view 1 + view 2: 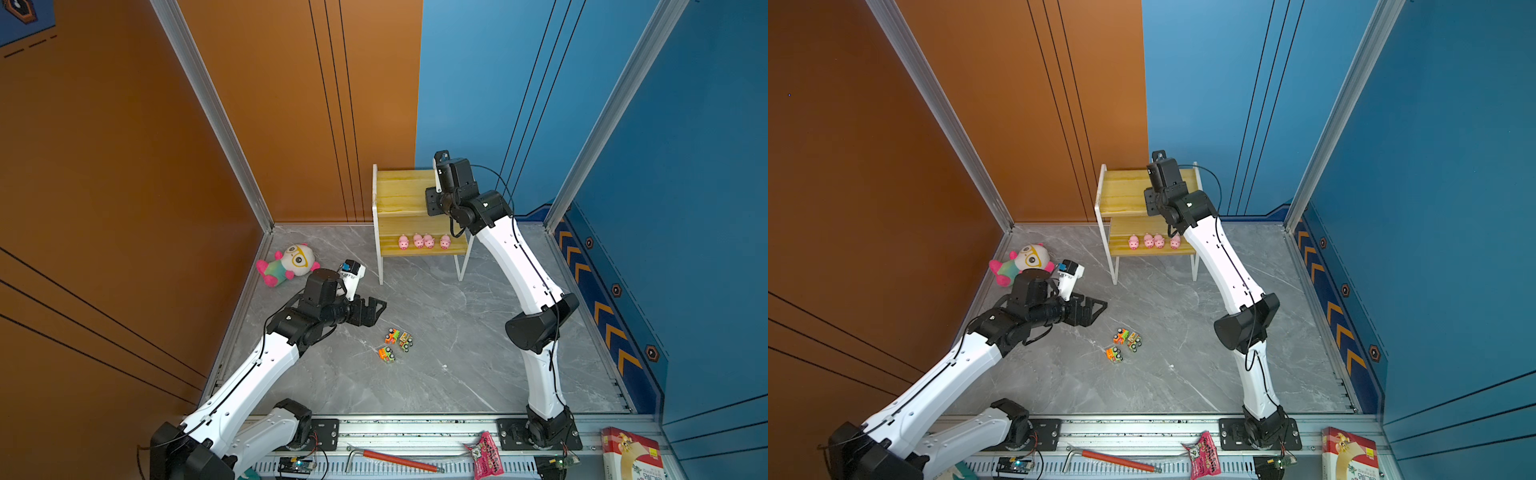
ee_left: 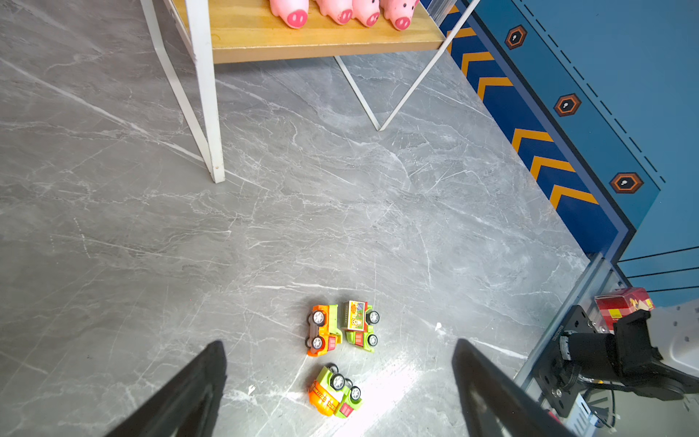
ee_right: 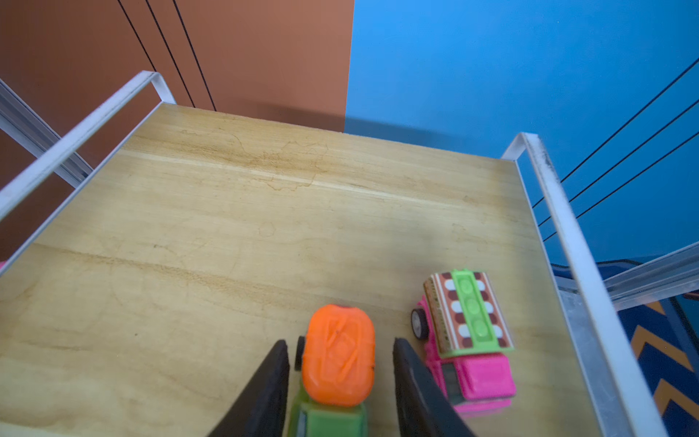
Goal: Organize plastic toys on shelves
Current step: Place the plastic toy on the shelf.
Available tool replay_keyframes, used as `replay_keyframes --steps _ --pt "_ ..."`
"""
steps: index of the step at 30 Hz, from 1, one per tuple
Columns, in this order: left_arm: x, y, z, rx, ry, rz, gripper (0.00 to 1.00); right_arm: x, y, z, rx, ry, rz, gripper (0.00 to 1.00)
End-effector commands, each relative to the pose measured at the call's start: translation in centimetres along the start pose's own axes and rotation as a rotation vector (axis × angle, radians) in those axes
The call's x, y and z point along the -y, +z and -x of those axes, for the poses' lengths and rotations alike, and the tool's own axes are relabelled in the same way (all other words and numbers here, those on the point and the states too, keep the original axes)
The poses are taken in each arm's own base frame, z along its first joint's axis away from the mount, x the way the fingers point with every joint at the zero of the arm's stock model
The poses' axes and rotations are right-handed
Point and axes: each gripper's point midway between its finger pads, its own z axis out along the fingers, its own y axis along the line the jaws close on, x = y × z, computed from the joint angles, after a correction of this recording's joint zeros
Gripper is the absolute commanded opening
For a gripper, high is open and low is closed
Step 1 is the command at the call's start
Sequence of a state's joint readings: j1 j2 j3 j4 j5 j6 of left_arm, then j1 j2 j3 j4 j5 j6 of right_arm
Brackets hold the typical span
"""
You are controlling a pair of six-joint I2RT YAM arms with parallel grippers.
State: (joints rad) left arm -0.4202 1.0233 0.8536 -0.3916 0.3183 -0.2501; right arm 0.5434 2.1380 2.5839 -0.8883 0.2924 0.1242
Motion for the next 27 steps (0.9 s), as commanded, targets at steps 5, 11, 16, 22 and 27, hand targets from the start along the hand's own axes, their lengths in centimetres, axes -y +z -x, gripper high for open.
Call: replay_keyframes --steps 5,11,16,22,27 --pt "-0.2 0.3 0.0 0.002 0.023 0.006 0.94 1.3 -3.5 5.3 0.179 0.040 -0.004 0.60" --pt "-0.9 0.3 0.0 0.003 0.014 0.035 0.94 1.5 -9.0 8.0 0.274 0.058 0.015 0.62" --pt "-1.9 0.2 -0.1 -0.004 0.005 0.087 0.96 0.6 -13.2 5.6 0.264 0.013 0.004 0.66" --pt "-3.9 0.1 -0.4 -0.026 -0.023 0.181 0.98 -0.3 -17.3 -3.0 0.211 0.037 0.064 0.72" --pt "-5.4 0.0 -0.4 -0.039 -0.062 0.234 0.99 -1.8 -17.2 -13.2 0.070 0.117 0.164 0.72"
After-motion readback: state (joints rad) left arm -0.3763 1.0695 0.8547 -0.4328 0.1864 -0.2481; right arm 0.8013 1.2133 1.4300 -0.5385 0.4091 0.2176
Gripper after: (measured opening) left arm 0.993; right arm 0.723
